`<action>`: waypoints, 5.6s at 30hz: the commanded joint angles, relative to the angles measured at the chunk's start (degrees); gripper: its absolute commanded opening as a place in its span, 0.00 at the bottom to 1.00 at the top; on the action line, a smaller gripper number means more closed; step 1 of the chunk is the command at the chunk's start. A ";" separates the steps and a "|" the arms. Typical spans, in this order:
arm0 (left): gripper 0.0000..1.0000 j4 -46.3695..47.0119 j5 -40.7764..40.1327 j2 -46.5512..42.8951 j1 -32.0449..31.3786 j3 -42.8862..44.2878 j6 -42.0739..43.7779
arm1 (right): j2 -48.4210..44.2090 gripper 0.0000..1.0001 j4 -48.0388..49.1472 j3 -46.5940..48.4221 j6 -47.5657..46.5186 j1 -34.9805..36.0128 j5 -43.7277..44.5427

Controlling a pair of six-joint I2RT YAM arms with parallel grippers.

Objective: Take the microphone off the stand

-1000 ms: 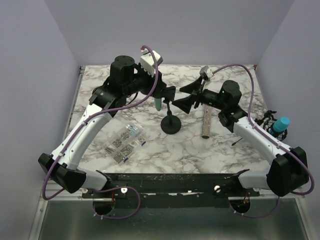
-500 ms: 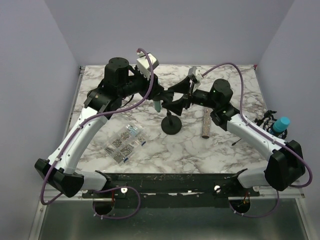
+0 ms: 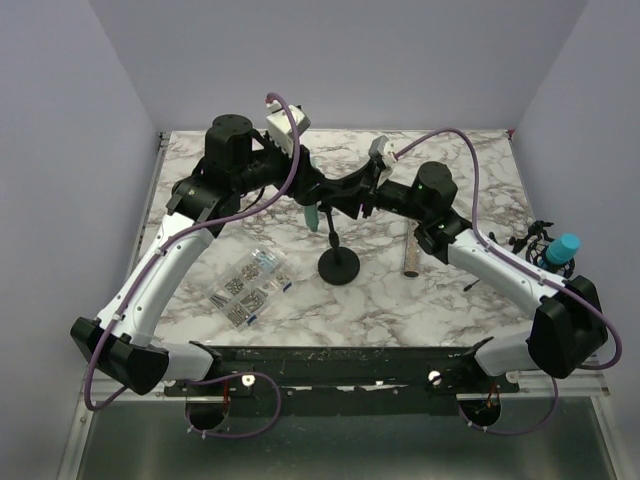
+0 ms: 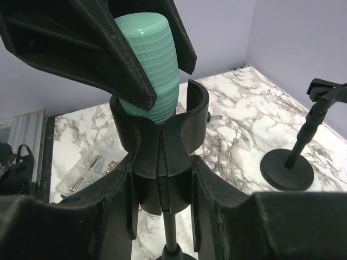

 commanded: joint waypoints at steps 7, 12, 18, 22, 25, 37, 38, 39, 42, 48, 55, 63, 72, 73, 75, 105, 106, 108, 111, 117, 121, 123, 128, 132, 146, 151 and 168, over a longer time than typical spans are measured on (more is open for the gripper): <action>0.00 4.54 1.80 -5.05 1.22 -1.88 -4.91 | -1.27 0.01 0.20 -2.65 -3.39 0.32 4.13; 0.00 8.39 2.73 -9.58 5.17 -2.40 -9.31 | -1.79 0.01 -0.44 -4.08 -5.21 0.36 3.93; 0.00 12.87 3.68 -14.72 7.91 -1.90 -13.78 | -0.71 0.01 0.53 -5.36 -4.51 0.40 4.31; 0.00 11.32 -2.07 -17.80 7.97 1.59 -11.56 | -0.74 0.01 1.32 -6.20 -4.13 0.40 5.07; 0.00 8.31 -8.09 -19.61 7.97 4.27 -10.86 | -0.95 0.00 1.69 -6.91 -4.16 0.40 6.37; 0.00 15.15 -29.94 -32.36 7.97 -8.73 -10.56 | -1.87 0.01 15.83 -9.65 1.48 0.40 23.16; 0.00 16.02 -30.87 -33.02 7.97 -10.65 -10.26 | -1.07 0.01 17.45 -9.12 1.78 0.40 24.89; 0.00 16.98 -31.66 -33.66 7.98 -12.77 -10.06 | -0.46 0.01 20.01 -8.86 1.76 0.36 27.26; 0.00 20.36 -33.21 -34.85 7.97 -18.00 -9.13 | 2.67 0.01 24.17 -6.09 0.14 0.40 32.14; 0.00 22.85 -34.97 -35.03 7.97 -23.68 -9.25 | 13.31 0.00 28.86 4.84 -5.99 -0.07 39.99; 0.00 24.00 -35.88 -33.19 7.97 -26.60 -8.81 | 29.33 0.00 29.03 22.86 -7.88 -2.03 42.31; 0.00 24.00 -32.63 -30.87 7.97 -26.50 -10.21 | 39.96 0.01 22.99 36.21 -10.41 -3.11 42.38; 0.00 23.73 -31.05 -29.65 8.11 -26.13 -11.08 | 40.89 0.00 17.85 29.73 -9.88 -3.05 42.09; 0.00 23.65 -30.86 -29.63 8.12 -26.12 -11.24 | 41.02 0.00 17.71 28.14 -9.83 -3.02 42.09; 0.00 23.66 -30.69 -29.54 8.14 -26.19 -11.44 | 40.65 0.01 19.42 23.96 -8.85 -3.04 43.59; 0.00 23.12 -28.29 -27.36 8.15 -25.68 -12.86 | 48.66 0.01 6.14 19.83 -9.94 -2.77 46.56; 0.00 23.12 -28.14 -27.36 8.15 -25.70 -12.98 | 48.47 0.01 6.03 19.35 -9.80 -2.68 46.51; 0.00 23.11 -27.94 -27.18 8.15 -25.68 -13.11 | 48.34 0.01 5.03 18.79 -10.03 -2.42 46.99; 0.00 22.99 -27.56 -26.99 8.15 -25.52 -13.36 | 48.33 0.02 2.63 19.11 -10.14 -2.19 48.17; 0.00 22.85 -27.43 -26.78 8.24 -25.50 -13.53 | 46.35 0.39 -4.27 22.21 -8.86 -2.15 46.03; 0.00 22.87 -27.03 -26.64 8.24 -25.53 -13.82 | 45.27 0.66 -10.84 30.23 -6.56 -2.19 46.43; 0.00 22.85 -27.19 -26.60 8.24 -25.56 -13.78 | 44.64 0.77 -13.54 33.55 -5.53 -2.22 47.35; 0.00 22.85 -27.66 -26.64 8.32 -25.59 -13.53 | 40.29 0.92 -15.31 34.59 -3.33 -2.24 45.68; 0.00 22.94 -27.08 -26.63 8.32 -25.63 -13.81 | 36.05 0.95 -15.18 33.02 -0.85 -2.50 44.44; 0.00 22.86 -26.78 -26.59 8.32 -25.57 -14.01 | 30.73 1.00 -21.08 46.35 -1.87 -3.55 45.34; 0.00 22.94 -26.68 -26.64 8.32 -25.57 -13.99 | 37.81 1.00 -26.61 59.15 -3.37 -4.95 43.36; 0.00 22.85 -26.05 -26.24 8.41 -25.39 -14.39 | 48.38 0.62 -24.92 56.49 -6.40 -5.38 39.07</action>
